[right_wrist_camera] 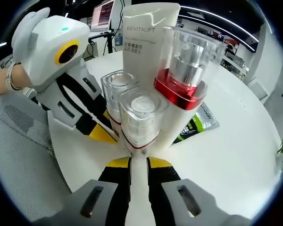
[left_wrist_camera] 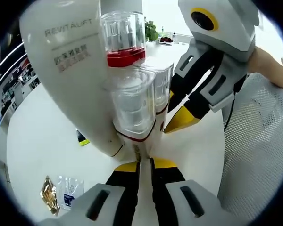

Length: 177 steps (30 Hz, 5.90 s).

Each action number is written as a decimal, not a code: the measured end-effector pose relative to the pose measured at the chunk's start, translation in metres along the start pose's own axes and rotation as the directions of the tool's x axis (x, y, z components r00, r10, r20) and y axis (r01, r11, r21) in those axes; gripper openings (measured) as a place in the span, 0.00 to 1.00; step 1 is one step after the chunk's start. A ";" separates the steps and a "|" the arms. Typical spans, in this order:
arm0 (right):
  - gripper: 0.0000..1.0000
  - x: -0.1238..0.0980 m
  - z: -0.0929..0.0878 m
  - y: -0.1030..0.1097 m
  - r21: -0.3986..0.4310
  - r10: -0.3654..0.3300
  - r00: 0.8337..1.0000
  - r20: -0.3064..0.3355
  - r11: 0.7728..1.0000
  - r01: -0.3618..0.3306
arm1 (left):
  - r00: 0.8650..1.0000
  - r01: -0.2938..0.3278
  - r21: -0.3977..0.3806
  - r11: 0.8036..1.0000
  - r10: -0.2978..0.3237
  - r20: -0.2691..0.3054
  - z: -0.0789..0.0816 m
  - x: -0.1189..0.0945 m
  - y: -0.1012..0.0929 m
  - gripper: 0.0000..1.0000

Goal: Arrange the skincare products in the storage area until every visible bottle or jar stands upright without overlapping.

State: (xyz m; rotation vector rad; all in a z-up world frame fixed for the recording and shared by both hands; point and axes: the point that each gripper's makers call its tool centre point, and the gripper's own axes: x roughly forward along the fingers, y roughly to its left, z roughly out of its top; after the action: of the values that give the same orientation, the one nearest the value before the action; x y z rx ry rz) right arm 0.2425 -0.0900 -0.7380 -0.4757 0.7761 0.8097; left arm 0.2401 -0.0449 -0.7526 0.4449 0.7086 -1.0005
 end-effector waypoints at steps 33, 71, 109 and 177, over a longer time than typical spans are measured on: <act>0.15 0.000 0.001 0.001 -0.019 -0.022 1.000 0.007 1.000 0.022 | 1.000 -0.009 0.015 1.000 0.008 0.025 0.006 -0.008 0.002 0.08; 0.64 -0.072 0.029 0.004 0.014 -0.099 0.986 0.135 0.995 0.098 | 0.988 -0.131 -0.057 0.990 0.136 0.079 0.016 -0.115 0.017 0.43; 0.99 -0.101 0.040 0.007 0.007 -0.133 0.975 0.177 0.991 0.134 | 0.976 -0.180 -0.104 0.978 0.191 0.101 -0.004 -0.170 0.026 0.95; 0.26 0.038 0.019 -0.132 0.506 -0.016 0.985 0.169 0.860 -0.073 | 1.000 0.019 -0.137 0.990 -0.021 -0.008 0.018 0.004 0.151 0.40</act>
State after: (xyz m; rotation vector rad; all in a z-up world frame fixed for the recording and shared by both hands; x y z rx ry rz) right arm 0.3712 -0.1412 -0.7437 0.0830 0.8053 0.6268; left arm 0.3800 0.0135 -0.7395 0.3231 0.7864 -0.9623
